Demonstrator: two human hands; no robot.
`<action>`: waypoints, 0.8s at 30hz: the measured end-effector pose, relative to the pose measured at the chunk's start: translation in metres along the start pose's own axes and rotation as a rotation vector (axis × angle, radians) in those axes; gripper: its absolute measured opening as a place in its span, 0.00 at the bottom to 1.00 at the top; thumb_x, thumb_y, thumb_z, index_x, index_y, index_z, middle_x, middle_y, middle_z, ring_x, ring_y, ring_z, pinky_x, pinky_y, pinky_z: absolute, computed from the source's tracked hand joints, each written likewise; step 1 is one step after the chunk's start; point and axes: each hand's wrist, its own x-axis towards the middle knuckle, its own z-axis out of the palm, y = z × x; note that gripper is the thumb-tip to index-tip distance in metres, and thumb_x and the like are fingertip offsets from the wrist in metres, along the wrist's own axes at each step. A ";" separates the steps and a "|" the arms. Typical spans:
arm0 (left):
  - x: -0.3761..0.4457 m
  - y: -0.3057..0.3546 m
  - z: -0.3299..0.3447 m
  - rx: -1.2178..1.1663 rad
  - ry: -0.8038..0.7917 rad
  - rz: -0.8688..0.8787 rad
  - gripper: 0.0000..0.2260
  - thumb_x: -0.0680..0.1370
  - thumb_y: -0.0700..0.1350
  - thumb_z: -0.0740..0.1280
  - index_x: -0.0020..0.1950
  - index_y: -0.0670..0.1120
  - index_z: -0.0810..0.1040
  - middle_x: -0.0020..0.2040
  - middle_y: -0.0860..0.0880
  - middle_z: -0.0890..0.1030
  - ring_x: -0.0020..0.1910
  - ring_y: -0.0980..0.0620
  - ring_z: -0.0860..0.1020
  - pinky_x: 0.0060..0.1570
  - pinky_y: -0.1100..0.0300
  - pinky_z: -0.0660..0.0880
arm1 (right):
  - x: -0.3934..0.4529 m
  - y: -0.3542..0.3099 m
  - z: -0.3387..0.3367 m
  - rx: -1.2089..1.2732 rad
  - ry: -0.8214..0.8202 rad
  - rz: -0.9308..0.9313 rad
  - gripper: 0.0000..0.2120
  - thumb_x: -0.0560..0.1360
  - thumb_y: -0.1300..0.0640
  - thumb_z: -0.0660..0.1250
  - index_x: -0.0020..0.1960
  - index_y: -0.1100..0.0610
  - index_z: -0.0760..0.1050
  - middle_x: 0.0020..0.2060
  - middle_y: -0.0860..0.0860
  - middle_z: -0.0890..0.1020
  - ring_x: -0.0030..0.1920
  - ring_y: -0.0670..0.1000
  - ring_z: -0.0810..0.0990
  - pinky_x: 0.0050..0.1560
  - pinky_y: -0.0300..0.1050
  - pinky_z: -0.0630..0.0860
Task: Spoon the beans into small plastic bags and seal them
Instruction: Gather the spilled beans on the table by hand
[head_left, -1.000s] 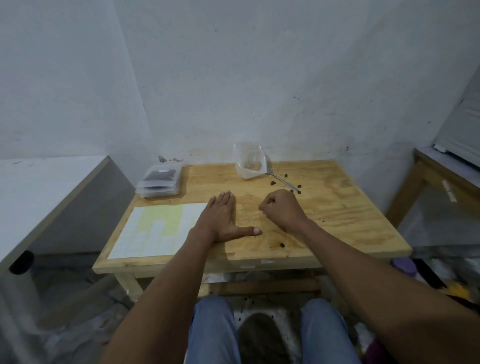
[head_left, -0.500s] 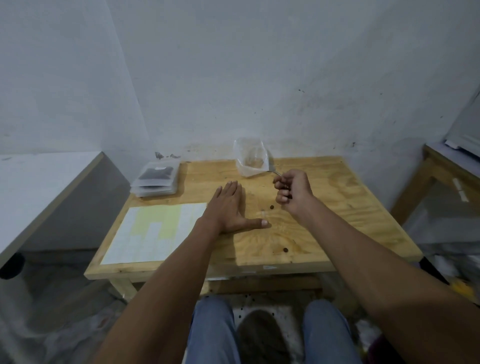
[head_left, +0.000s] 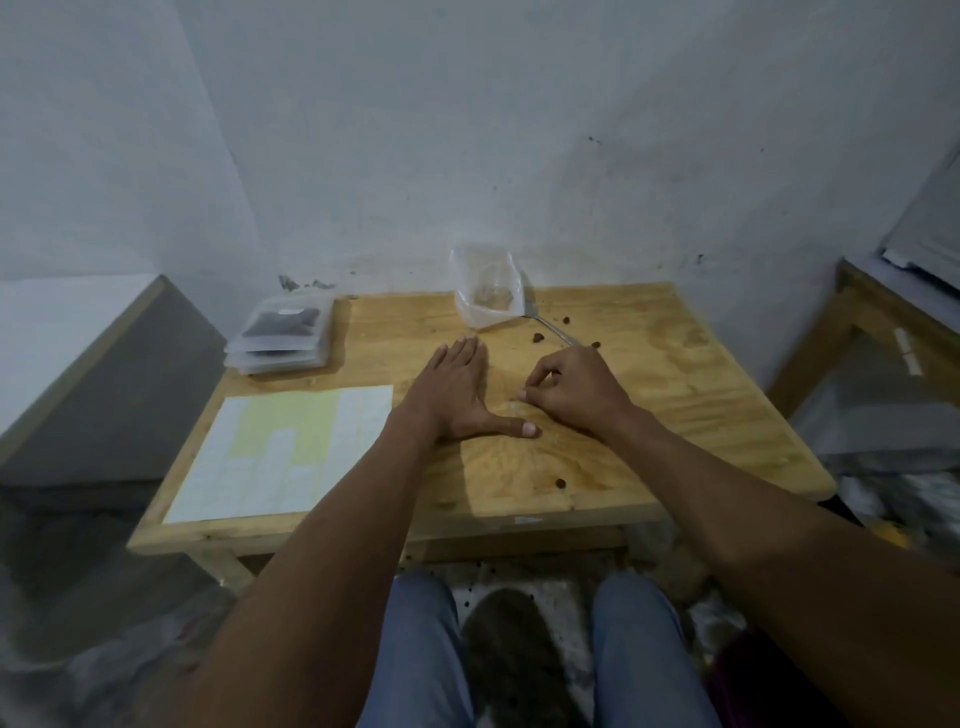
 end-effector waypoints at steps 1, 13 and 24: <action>-0.001 0.001 0.000 0.000 0.005 0.000 0.70 0.55 0.87 0.53 0.83 0.41 0.44 0.83 0.43 0.44 0.82 0.48 0.44 0.81 0.48 0.43 | 0.000 0.001 0.001 -0.004 0.000 -0.005 0.08 0.69 0.49 0.80 0.40 0.53 0.86 0.36 0.44 0.84 0.40 0.41 0.80 0.53 0.50 0.78; -0.005 0.002 0.003 -0.033 0.059 -0.005 0.68 0.57 0.85 0.56 0.83 0.41 0.47 0.84 0.43 0.47 0.82 0.48 0.46 0.81 0.48 0.44 | 0.015 -0.022 -0.005 0.725 0.231 0.521 0.12 0.81 0.55 0.66 0.43 0.60 0.79 0.27 0.48 0.70 0.25 0.46 0.66 0.27 0.40 0.64; 0.021 0.011 -0.002 0.023 0.095 -0.017 0.65 0.60 0.85 0.53 0.81 0.38 0.53 0.82 0.40 0.56 0.81 0.43 0.54 0.79 0.42 0.49 | 0.048 -0.024 -0.021 1.257 0.170 0.687 0.08 0.79 0.64 0.59 0.44 0.61 0.74 0.30 0.51 0.73 0.22 0.45 0.61 0.21 0.38 0.58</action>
